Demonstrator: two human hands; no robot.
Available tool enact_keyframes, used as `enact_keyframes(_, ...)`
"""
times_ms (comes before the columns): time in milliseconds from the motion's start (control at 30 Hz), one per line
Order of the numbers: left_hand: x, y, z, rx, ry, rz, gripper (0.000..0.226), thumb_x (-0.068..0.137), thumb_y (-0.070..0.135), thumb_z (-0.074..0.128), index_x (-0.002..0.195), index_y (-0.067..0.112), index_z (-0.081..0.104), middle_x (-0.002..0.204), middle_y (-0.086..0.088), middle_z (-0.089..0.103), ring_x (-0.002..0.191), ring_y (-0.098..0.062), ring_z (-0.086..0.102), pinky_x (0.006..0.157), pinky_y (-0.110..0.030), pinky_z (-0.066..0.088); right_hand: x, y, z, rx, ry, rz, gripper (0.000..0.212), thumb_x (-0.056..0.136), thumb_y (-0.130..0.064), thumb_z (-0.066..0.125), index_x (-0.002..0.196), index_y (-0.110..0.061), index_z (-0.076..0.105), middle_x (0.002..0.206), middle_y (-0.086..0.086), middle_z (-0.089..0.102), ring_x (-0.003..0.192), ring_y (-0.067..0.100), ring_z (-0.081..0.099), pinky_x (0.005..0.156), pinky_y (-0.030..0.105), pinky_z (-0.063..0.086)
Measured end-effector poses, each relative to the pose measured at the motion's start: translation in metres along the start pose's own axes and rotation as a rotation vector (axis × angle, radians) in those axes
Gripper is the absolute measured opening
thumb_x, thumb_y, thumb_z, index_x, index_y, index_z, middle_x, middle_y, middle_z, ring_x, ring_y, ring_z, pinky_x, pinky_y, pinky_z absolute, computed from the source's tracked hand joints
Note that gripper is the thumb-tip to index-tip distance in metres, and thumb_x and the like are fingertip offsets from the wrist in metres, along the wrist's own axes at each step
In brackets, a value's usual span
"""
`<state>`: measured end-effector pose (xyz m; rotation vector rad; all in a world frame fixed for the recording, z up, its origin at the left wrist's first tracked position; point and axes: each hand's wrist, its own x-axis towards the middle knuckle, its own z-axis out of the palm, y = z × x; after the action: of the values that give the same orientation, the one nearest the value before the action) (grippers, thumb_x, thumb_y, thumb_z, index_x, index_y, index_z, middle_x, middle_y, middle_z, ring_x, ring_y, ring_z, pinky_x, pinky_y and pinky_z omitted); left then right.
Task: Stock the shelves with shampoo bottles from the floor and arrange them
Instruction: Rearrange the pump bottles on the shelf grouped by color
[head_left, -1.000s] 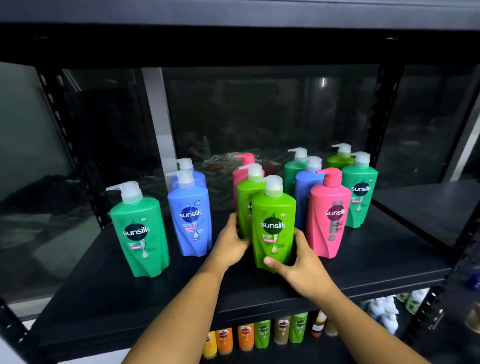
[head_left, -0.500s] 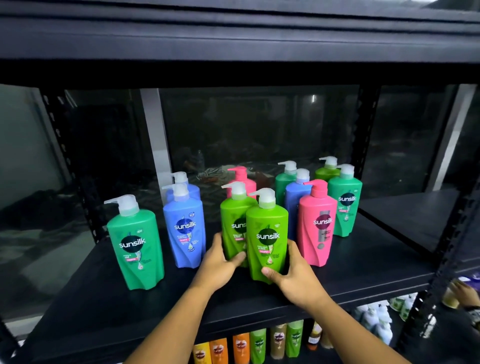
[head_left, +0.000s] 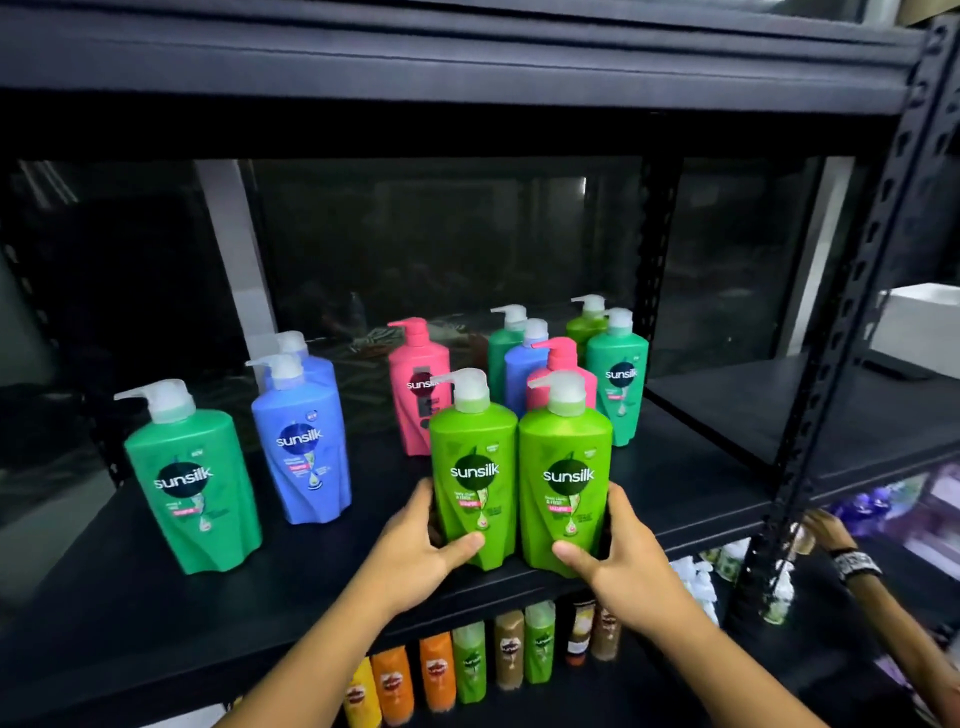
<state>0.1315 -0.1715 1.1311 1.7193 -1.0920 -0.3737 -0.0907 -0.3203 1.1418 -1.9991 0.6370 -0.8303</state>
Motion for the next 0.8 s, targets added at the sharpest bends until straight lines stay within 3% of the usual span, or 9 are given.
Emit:
enact_keyframes(200,0.006,0.026,0.045,0.017,-0.039,0.024,0.063,0.074,0.040,0.084,0.128,0.035,0.052,0.118,0.017,0.072,0.112,-0.002,0.067,0.102,-0.040,0.053,0.001,0.018,-0.044,-0.001,0.030,0.051,0.064,0.083,-0.013,0.080,0.131,-0.034,0.044,0.112,-0.022,0.067,0.103,-0.014,0.059,0.081,0.004,0.043)
enact_keyframes(367,0.012,0.049,0.084,0.023,-0.011,0.009,0.055,0.077,0.033,0.086,0.122,0.036,0.056,0.112,0.019,0.074,0.104,0.000,0.069,0.098,-0.036,0.055,0.014,0.034,-0.076,-0.023,0.043,0.106,0.063,0.084,-0.016,0.079,0.131,-0.036,0.042,0.111,-0.020,0.067,0.091,-0.012,0.062,0.083,0.020,0.048)
enact_keyframes(433,0.015,0.058,0.099,0.019,0.004,-0.001,0.053,0.077,0.032,0.086,0.122,0.036,0.057,0.110,0.019,0.074,0.103,0.002,0.069,0.097,-0.034,0.056,0.020,0.041,-0.087,-0.029,0.052,0.117,0.064,0.084,-0.017,0.079,0.132,-0.036,0.041,0.111,-0.021,0.066,0.097,-0.012,0.060,0.084,0.019,0.045)
enact_keyframes(533,0.017,0.069,0.120,0.025,0.031,-0.019,0.053,0.079,0.030,0.085,0.124,0.037,0.056,0.109,0.021,0.074,0.100,0.005,0.068,0.095,-0.029,0.056,0.027,0.051,-0.099,-0.026,0.061,0.141,0.064,0.084,-0.018,0.079,0.133,-0.035,0.040,0.113,-0.021,0.065,0.105,-0.004,0.059,0.090,0.028,0.046)
enact_keyframes(633,0.022,0.077,0.134,0.062,0.055,-0.027,0.055,0.079,0.034,0.084,0.126,0.037,0.056,0.107,0.020,0.073,0.094,0.006,0.068,0.091,-0.026,0.055,0.034,0.061,-0.107,-0.031,0.081,0.149,0.065,0.083,-0.019,0.080,0.133,-0.033,0.041,0.114,-0.012,0.065,0.105,0.004,0.061,0.091,0.032,0.048)
enact_keyframes(800,0.036,0.083,0.154,0.110,0.075,-0.027,0.064,0.073,0.047,0.081,0.130,0.039,0.054,0.115,0.019,0.070,0.103,0.001,0.067,0.096,-0.033,0.055,0.045,0.068,-0.118,-0.012,0.111,0.151,0.067,0.086,-0.016,0.078,0.139,-0.027,0.039,0.113,-0.005,0.064,0.103,0.012,0.061,0.086,0.029,0.044)
